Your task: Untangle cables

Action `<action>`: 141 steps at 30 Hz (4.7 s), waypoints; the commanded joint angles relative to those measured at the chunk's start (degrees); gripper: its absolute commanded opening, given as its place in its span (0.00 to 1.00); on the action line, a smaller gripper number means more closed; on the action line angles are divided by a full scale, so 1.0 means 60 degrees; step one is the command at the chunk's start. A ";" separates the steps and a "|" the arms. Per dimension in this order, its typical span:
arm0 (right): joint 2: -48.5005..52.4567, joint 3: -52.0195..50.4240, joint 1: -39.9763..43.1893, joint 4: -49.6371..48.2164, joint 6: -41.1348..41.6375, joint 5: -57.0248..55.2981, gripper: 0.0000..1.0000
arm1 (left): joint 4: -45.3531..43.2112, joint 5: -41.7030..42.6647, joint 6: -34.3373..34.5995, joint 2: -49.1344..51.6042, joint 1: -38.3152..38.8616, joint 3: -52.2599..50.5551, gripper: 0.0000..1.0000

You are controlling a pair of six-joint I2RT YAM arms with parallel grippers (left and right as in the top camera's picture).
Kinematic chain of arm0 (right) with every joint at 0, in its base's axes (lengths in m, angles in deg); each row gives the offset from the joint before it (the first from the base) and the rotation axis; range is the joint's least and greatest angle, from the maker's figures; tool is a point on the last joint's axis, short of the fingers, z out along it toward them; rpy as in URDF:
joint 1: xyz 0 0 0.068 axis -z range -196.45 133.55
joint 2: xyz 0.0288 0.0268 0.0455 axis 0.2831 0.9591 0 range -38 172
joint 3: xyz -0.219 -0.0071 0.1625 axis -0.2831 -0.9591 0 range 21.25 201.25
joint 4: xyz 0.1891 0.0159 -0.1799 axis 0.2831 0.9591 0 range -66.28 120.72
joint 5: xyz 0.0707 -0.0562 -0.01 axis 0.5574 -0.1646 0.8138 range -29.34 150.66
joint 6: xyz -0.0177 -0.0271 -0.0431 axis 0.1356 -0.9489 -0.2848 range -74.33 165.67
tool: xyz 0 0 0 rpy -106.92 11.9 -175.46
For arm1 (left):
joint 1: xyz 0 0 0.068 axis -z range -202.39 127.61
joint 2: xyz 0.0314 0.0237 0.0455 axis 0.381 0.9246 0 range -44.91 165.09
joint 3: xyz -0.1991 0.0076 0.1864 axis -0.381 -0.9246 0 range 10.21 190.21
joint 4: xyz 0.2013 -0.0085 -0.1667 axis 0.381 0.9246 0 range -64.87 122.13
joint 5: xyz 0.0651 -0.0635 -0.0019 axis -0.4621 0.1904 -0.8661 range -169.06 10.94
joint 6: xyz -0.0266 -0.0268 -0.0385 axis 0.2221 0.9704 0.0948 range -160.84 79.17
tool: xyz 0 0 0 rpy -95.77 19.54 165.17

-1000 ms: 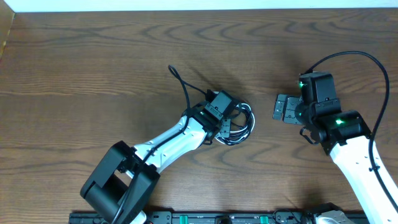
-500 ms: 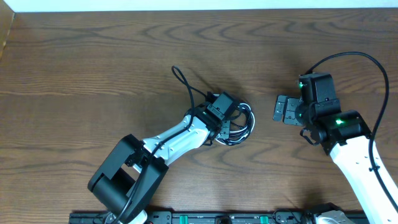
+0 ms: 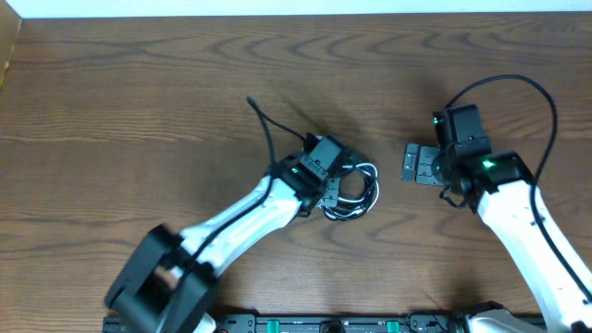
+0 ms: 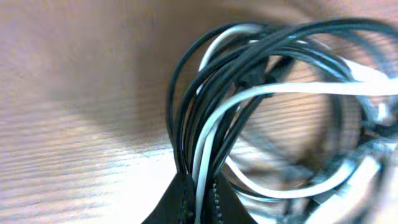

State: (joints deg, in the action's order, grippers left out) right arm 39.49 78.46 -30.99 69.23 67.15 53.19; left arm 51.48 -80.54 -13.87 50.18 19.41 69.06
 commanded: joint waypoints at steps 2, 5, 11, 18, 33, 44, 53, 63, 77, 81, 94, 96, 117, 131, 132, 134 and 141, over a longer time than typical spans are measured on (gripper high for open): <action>0.0215 0.0131 -0.0022 0.0018 0.0022 0.0022 0.79 | 0.0091 -0.0113 -0.0401 -0.1184 0.0004 -0.0040 0.08; 0.0193 0.0131 -0.0022 -0.0091 -0.0007 0.0175 0.60 | 0.0087 0.0266 -0.0965 -0.1701 0.0011 -0.0040 0.07; 0.0193 0.0131 -0.0022 -0.0546 -0.0943 0.1647 0.79 | -0.0244 0.3071 -0.3384 -0.2171 0.0011 -0.0040 0.07; 0.0193 0.0131 -0.0022 -0.0557 -0.1417 0.1843 0.86 | -0.1158 0.4900 -0.4371 -0.2208 0.0000 -0.0036 0.08; 0.0197 0.0131 -0.0022 -0.0455 -0.3410 0.3253 0.99 | -0.0521 -0.1268 -0.0619 -0.2208 0.0000 -0.0040 0.08; 0.0670 0.0124 -0.0302 -0.0754 -0.3701 0.4025 0.99 | -0.0991 0.0018 -0.0903 -0.2320 0.0004 0.0007 0.08; 0.1814 0.0124 -0.0597 -0.1508 -0.3621 0.4022 0.96 | -0.0943 0.0845 -0.0911 -0.3162 0.0015 0.0007 0.08; 0.2033 0.0124 -0.0637 -0.2849 -0.3253 0.4022 0.84 | -0.0943 0.2495 -0.0907 -0.3606 0.0033 0.0007 0.08; 0.2036 0.0124 -0.0251 -0.2677 -0.0652 -0.1093 0.01 | -0.0667 0.3129 -0.1016 -0.4572 0.0018 0.0007 0.08; 0.2036 0.0124 0.0426 -0.2503 -0.0641 -0.0637 0.01 | -0.0146 0.2262 -0.1126 -0.5712 0.0000 0.0007 0.08; 0.2036 0.0124 0.0783 -0.4113 -0.2867 0.4827 0.01 | 0.2353 -0.1989 -0.0863 -0.8189 0.0000 0.0007 0.08; 0.2036 0.0124 0.0783 -0.4561 -0.2914 0.5475 0.01 | 0.2455 -0.2146 -0.0863 -0.8200 0.0000 0.0007 0.08; 0.3472 0.0124 0.1100 -0.4087 -0.4116 0.7337 0.71 | 0.2998 -0.4080 0.0557 -0.9023 0.0004 0.0015 0.08; 0.3187 0.0375 -0.0251 -0.4266 -0.4783 0.7723 0.99 | 0.2896 -0.3450 -0.0528 -0.7322 0.0000 0.0015 0.08; 0.3024 0.0455 -0.0306 -0.4251 -0.4044 0.6623 0.99 | 0.2838 -0.3541 -0.0557 -0.7049 0.0000 0.0015 0.08; 0.2648 0.0517 -0.0342 -0.4051 -0.2124 0.3727 0.99 | 0.2685 -0.3697 -0.0557 -0.6524 0.0000 0.0015 0.08; 0.1126 0.0521 -0.0324 -0.2025 0.1027 -0.1348 0.99 | 0.2149 -0.3694 -0.0554 -0.5377 0.0000 0.0015 0.08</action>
State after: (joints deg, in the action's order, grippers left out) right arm 50.60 80.36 -32.85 54.13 63.15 62.55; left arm 65.56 -101.67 -16.30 15.86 19.43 69.03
